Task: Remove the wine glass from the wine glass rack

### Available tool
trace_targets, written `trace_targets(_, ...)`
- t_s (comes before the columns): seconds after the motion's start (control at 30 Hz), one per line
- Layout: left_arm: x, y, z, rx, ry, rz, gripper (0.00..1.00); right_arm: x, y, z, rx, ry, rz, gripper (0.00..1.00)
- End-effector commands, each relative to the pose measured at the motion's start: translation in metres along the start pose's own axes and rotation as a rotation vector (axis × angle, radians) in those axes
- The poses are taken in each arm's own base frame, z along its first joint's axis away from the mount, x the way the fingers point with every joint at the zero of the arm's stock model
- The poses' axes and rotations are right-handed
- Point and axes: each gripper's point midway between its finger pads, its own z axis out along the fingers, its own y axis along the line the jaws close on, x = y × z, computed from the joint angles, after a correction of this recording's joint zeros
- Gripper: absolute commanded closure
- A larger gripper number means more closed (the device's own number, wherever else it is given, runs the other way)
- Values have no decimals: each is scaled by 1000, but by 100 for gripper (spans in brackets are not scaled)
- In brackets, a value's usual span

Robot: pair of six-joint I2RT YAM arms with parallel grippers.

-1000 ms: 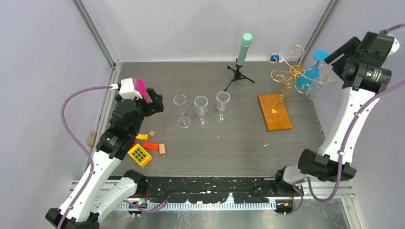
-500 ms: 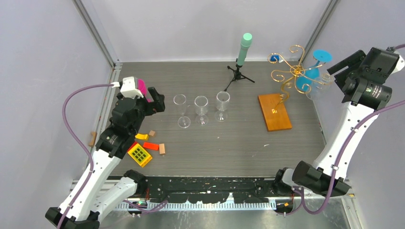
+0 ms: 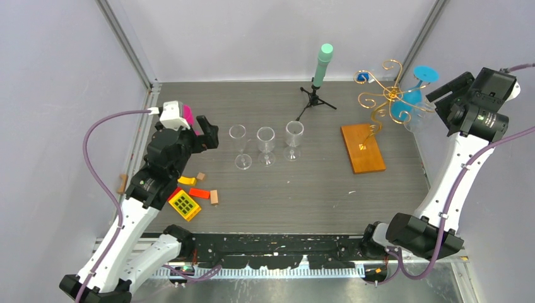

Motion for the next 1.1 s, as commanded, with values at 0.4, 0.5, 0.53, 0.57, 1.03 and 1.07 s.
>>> trace_targets(0.4, -2, -8, -5, 53, -8, 2, 0, -13, 5, -3, -32, -81, 46, 41)
trace_targets(0.5, 2, -11, -5, 69, 6, 6, 0, -11, 5, -2, -37, -87, 64, 45)
trace_targets(0.53, 3, -11, -5, 71, 9, 8, 0, -11, 4, -2, -40, -93, 69, 46)
trace_targets(0.57, 3, -12, -5, 76, 8, 9, 0, -11, 5, -5, -46, -100, 80, 47)
trace_targets(1.03, 0, -6, -10, 54, -11, 10, 0, -16, 0, -3, -23, -154, 192, 55)
trace_targets(1.07, -1, -4, -11, 46, -18, 6, 0, -15, -1, -3, -18, -156, 193, 55)
